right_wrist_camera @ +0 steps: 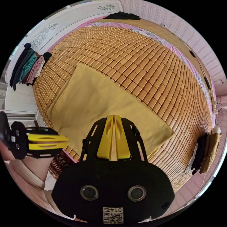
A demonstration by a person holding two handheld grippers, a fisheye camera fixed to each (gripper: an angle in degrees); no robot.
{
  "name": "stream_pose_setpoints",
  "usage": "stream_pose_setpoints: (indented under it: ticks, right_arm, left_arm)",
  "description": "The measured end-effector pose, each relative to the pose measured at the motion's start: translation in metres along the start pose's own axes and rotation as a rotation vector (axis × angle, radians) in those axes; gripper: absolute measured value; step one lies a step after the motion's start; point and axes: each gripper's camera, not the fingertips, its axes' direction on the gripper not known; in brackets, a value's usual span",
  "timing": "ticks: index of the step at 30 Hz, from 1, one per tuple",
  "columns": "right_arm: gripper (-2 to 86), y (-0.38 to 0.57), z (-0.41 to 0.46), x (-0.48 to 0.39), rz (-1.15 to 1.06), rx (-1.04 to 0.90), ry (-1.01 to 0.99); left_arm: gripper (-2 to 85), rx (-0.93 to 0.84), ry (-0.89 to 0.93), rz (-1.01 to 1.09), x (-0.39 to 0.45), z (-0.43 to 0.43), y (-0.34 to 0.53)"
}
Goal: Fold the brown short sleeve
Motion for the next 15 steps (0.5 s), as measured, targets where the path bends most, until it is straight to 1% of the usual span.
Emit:
stream_pose_setpoints:
  ticks: [1, 4, 7, 10, 12, 13, 15]
  right_arm:
    - [-0.8, -0.011, 0.007, -0.004, -0.006, 0.011, 0.006]
    - [-0.8, -0.027, 0.027, -0.011, -0.053, -0.068, 0.025]
    - [-0.8, -0.04, 0.025, -0.007, -0.035, -0.16, -0.027]
    - [-0.7, -0.058, 0.008, 0.004, 0.021, -0.093, -0.043]
    - [-0.7, -0.07, 0.024, 0.008, 0.015, -0.161, -0.006]
    - [-0.7, -0.073, 0.036, 0.01, 0.003, -0.19, -0.012]
    - [-0.8, -0.073, 0.035, 0.016, 0.019, -0.179, -0.066]
  left_arm:
    - [-0.8, -0.011, -0.01, 0.009, 0.004, 0.007, -0.001]
    - [-0.9, -0.09, -0.018, 0.058, 0.02, 0.042, 0.001]
    - [-1.0, -0.063, -0.039, 0.118, 0.032, 0.054, 0.006]
    - [-1.0, -0.065, -0.033, 0.118, 0.036, 0.054, 0.002]
    - [-1.0, -0.065, -0.01, 0.113, 0.038, 0.062, 0.004]
    - [-1.0, -0.058, -0.007, 0.11, 0.038, 0.063, 0.005]
    - [-1.0, -0.067, -0.006, 0.118, 0.041, 0.065, 0.0]
